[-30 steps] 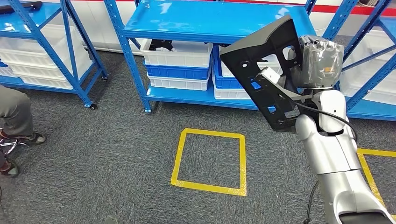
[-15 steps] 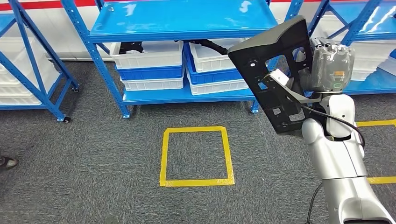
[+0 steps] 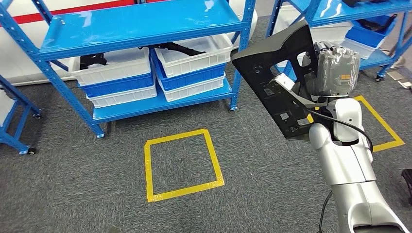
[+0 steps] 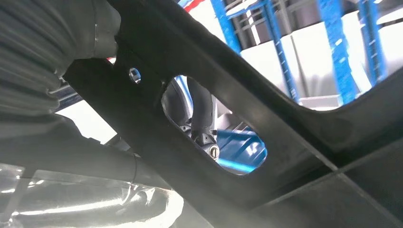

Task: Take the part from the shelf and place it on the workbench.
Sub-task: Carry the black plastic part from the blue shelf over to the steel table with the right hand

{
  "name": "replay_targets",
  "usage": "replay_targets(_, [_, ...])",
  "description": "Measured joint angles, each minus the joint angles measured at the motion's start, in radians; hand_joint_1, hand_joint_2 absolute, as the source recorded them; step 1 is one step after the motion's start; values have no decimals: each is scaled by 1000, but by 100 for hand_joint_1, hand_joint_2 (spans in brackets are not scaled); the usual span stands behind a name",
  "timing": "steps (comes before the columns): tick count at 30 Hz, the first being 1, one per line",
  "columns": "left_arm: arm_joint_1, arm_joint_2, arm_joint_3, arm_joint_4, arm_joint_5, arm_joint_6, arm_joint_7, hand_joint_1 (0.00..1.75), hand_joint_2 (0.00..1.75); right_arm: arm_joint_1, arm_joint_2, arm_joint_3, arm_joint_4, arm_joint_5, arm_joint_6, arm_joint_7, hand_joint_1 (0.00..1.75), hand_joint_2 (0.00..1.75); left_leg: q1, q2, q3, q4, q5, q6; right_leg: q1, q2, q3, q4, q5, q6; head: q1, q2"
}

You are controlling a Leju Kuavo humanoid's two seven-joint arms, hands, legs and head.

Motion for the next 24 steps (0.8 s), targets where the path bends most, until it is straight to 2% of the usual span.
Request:
replay_targets(1, [1,1,0,0,1,0,0,0,175,-1,0,0,-1,0,0,0,152,175,0,-8,1,-4,-2,2,0,4,-2,0,2,3,3,0])
replay_targets(9, [1,0,0,0,1,0,0,0,175,-2,0,0,-1,0,0,0,152,175,0,-7,1,-6,-1,2,0,5,-3,1,2,4,5,0])
replay_targets(11, [2,0,0,0,3,0,0,0,175,1,1,0,-2,0,1,0,152,175,-4,1,1,-6,-1,3,-6,14,-7,0,5,8,-1,0])
replay_targets(12, [2,0,1,0,6,-1,-1,0,175,4,0,-1,-4,0,2,0,152,175,-4,19,8,-19,6,6,-5,1,-16,6,4,14,-4,0])
replay_targets(13, [4,0,2,0,10,-4,-3,0,175,7,-2,-2,-6,0,2,0,152,175,-5,43,14,-31,14,9,-4,-23,-38,39,-11,18,-5,0])
replay_targets(14, [6,0,2,0,11,-9,-4,0,175,15,-2,-3,-8,3,2,1,152,175,-5,76,19,-43,22,12,-1,-53,-75,112,-40,23,0,0])
replay_targets(15, [7,-2,2,0,9,-14,-5,0,175,24,-3,-5,-14,9,3,3,152,175,-4,120,24,-50,26,10,-2,-101,-69,113,-46,35,7,0])
replay_targets(16, [7,-4,2,0,5,-17,-7,0,175,34,-4,-6,-22,17,5,6,152,175,-7,160,22,-44,22,2,-1,-126,-57,106,-48,34,11,0])
replay_targets(17, [6,-6,2,0,1,-19,-9,0,175,44,-6,-8,-30,26,9,10,152,175,-9,197,20,-38,16,-8,-2,-136,-33,71,-37,32,12,0])
replay_targets(18, [4,-7,2,0,-2,-19,-11,0,175,48,-8,-11,-40,31,12,13,152,175,-9,216,20,-30,7,-19,-5,-140,8,-3,-13,25,11,0])
replay_targets(19, [3,-6,2,0,-3,-19,-13,0,175,52,-10,-13,-46,34,14,16,152,175,-7,209,15,-16,-8,-27,-5,-126,7,-7,-10,9,7,0])
replay_targets(20, [3,-7,2,0,-3,-19,-14,0,175,53,-9,-13,-50,35,14,17,152,175,-4,184,3,16,-32,-32,-9,-116,7,-8,-7,1,3,0])
replay_targets(22, [4,-6,2,0,-3,-19,-15,0,175,55,-7,-13,-55,37,14,18,152,175,0,124,-48,133,-103,-37,-10,-96,3,-9,-3,-10,-6,0])
replay_targets(23, [6,-7,2,0,-3,-19,-15,0,175,57,-6,-13,-56,38,14,19,152,175,1,109,-80,200,-133,-38,-8,-84,1,-8,-1,-14,-9,0])
replay_targets(24, [7,-7,2,0,-2,-19,-15,0,175,60,-4,-12,-56,40,14,21,152,175,0,103,-105,249,-149,-38,-5,-72,-1,-8,0,-16,-11,0])
